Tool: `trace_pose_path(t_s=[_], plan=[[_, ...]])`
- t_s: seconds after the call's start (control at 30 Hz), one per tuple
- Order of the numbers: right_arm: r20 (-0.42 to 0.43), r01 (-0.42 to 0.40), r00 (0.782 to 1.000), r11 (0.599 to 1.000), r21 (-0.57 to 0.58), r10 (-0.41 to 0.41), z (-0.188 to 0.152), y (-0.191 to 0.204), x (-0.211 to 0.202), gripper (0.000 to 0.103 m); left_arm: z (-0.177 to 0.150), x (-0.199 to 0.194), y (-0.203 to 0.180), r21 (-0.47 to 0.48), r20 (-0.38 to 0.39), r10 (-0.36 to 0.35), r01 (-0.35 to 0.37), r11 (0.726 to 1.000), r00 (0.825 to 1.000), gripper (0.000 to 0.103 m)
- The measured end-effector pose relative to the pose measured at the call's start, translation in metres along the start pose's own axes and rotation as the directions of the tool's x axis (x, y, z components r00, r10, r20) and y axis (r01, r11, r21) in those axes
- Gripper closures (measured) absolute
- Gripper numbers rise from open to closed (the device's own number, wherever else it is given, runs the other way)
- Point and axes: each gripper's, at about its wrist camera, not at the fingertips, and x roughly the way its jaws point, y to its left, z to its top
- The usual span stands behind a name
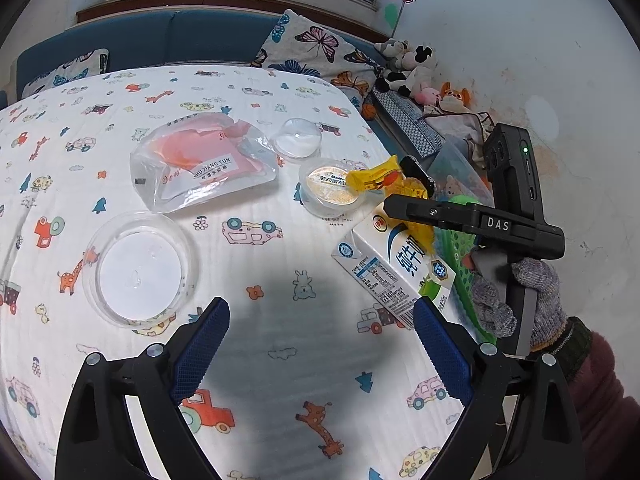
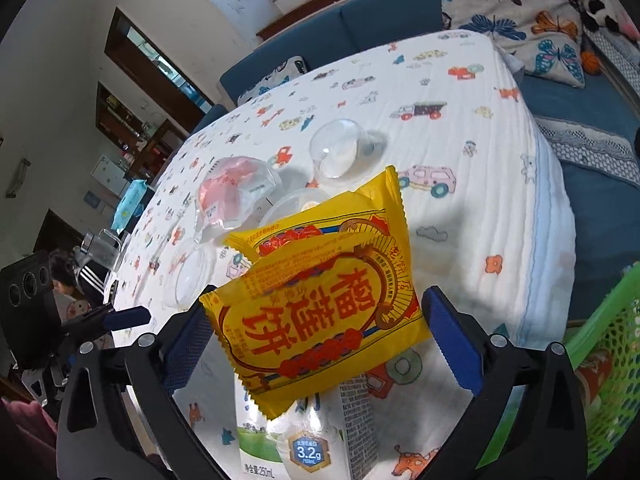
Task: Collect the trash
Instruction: 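Grasp and lift the yellow snack packet with the right gripper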
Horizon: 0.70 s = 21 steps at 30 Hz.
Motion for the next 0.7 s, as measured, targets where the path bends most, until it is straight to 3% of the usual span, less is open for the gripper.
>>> trace_pose_path(t_s=[0.13, 0.2, 0.27, 0.5, 0.7], plan=[[-0.010, 0.023, 1.000, 1.000, -0.016, -0.024, -0.004, 0.001, 0.005, 0.006, -0.001, 0.000, 0.001, -0.003, 0.000, 0.000, 0.000, 1.000, 1.000, 0.013], [-0.007, 0.027, 1.000, 0.999, -0.018, -0.027, -0.006, 0.002, 0.005, 0.017, -0.001, 0.000, 0.000, -0.001, 0.002, 0.002, -0.002, 1.000, 1.000, 0.013], [0.001, 0.025, 1.000, 1.000, -0.007, -0.025, -0.006, 0.001, 0.004, 0.021, 0.000, 0.000, 0.000, -0.003, 0.002, 0.001, -0.001, 1.000, 1.000, 0.013], [0.035, -0.040, 0.999, 0.996, 0.074, 0.038, -0.003, -0.008, 0.001, 0.014, -0.002, 0.002, 0.000, 0.000, -0.003, 0.003, -0.003, 1.000, 1.000, 0.013], [0.067, -0.039, 0.997, 0.993, 0.112, 0.031, -0.004, -0.015, -0.001, 0.020, -0.003, 0.002, 0.000, 0.002, -0.003, 0.000, 0.000, 1.000, 1.000, 0.013]])
